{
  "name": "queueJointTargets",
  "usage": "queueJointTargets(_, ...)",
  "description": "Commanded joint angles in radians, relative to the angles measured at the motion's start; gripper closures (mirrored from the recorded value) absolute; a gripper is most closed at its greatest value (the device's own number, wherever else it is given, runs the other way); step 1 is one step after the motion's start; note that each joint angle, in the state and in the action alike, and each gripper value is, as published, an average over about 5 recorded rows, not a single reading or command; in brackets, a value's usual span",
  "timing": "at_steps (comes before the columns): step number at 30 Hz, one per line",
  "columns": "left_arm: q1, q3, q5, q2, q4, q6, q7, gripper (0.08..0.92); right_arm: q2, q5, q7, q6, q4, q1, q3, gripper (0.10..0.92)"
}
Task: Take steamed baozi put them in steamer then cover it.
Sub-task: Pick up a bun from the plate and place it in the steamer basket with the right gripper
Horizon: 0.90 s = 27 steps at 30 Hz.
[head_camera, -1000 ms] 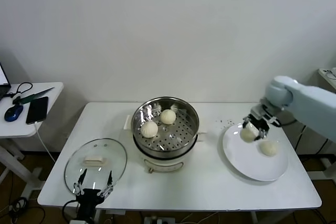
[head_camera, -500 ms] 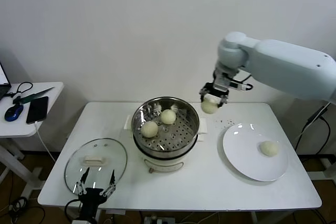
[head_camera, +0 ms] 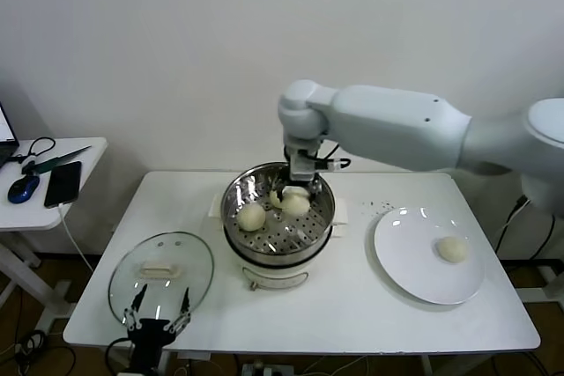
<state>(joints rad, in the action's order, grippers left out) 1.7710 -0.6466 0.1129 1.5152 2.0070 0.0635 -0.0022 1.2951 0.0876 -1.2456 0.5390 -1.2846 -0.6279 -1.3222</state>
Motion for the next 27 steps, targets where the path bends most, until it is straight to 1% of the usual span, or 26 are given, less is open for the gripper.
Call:
queueJointTargets(1, 0.001, -0.004, -0.008, -0.002, -0.005, 0.002, 0.001, 0.177, 0.097, 0.027, -0.003, 0.026, 0.011, 0.086, -0.011, 0.355)
queueJointTargets(17, 0.000, -0.007, -0.012, -0.002, -0.023, 0.010, 0.000, 0.177, 0.097, 0.051, 0.006, 0.033, 0.017, 0.135, -0.016, 0.349)
queueJointTargets(20, 0.000, -0.007, -0.012, -0.001, -0.023, 0.010, 0.000, 0.177, 0.093, 0.061, 0.004, 0.030, 0.011, 0.133, -0.009, 0.313)
queueJointTargets(23, 0.001, -0.006, -0.012, -0.001, -0.023, 0.011, 0.000, 0.177, 0.090, 0.075, -0.001, 0.032, 0.015, 0.127, 0.003, 0.244)
queueJointTargets(25, 0.001, -0.007, -0.012, -0.001, -0.023, 0.011, -0.001, 0.177, 0.086, 0.080, -0.003, 0.037, 0.019, 0.121, 0.012, 0.215)
queueJointTargets(27, 0.001, -0.007, -0.012, -0.002, -0.023, 0.011, -0.001, 0.177, 0.078, 0.075, -0.005, 0.038, 0.017, 0.109, 0.020, 0.207)
